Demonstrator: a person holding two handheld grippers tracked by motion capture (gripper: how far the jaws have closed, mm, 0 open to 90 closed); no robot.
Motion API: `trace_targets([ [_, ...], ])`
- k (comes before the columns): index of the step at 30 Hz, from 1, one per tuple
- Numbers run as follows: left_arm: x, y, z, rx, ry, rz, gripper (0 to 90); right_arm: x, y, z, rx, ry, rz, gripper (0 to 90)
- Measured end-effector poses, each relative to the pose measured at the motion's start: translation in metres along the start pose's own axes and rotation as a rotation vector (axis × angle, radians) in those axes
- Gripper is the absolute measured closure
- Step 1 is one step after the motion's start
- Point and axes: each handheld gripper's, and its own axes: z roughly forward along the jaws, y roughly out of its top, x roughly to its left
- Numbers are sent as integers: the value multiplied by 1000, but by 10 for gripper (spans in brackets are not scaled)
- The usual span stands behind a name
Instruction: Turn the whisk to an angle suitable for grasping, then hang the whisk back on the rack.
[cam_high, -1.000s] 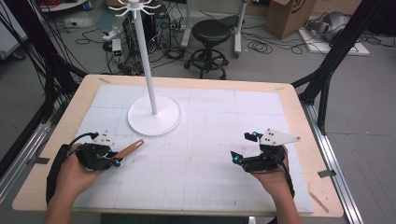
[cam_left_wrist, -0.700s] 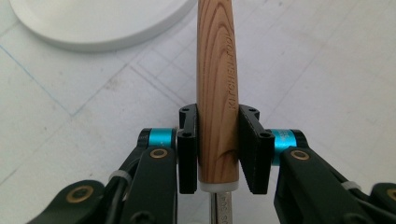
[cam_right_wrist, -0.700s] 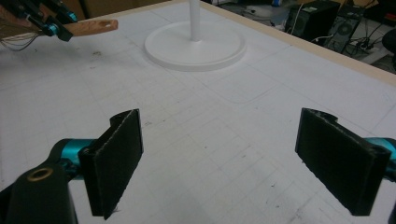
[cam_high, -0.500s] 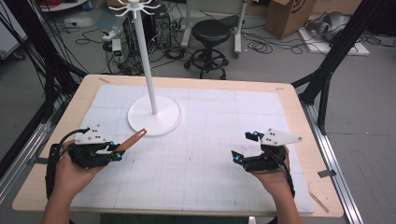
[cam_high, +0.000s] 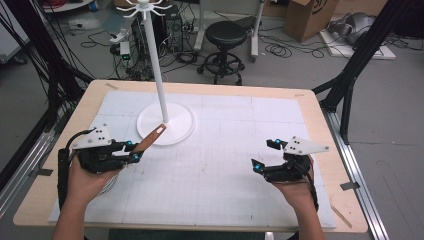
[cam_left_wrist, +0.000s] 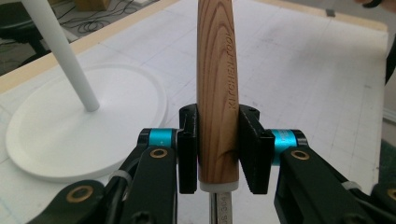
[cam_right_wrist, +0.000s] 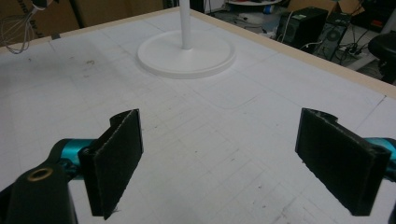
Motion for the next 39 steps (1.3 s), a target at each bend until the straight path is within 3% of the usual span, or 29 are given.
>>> trace_targets([
  [8,1,-2,10,-38,-19,1,710,-5,-3,2,4,-2,16,139],
  [25,2,2,6,-103,-20,-16,709,-3,-4,2,12,-2,13,140],
  [30,3,9,10,-129,-22,-4,709,0,-3,1,15,-5,-3,140],
  [39,12,38,15,-273,-30,-30,709,4,-2,4,27,3,-15,140],
])
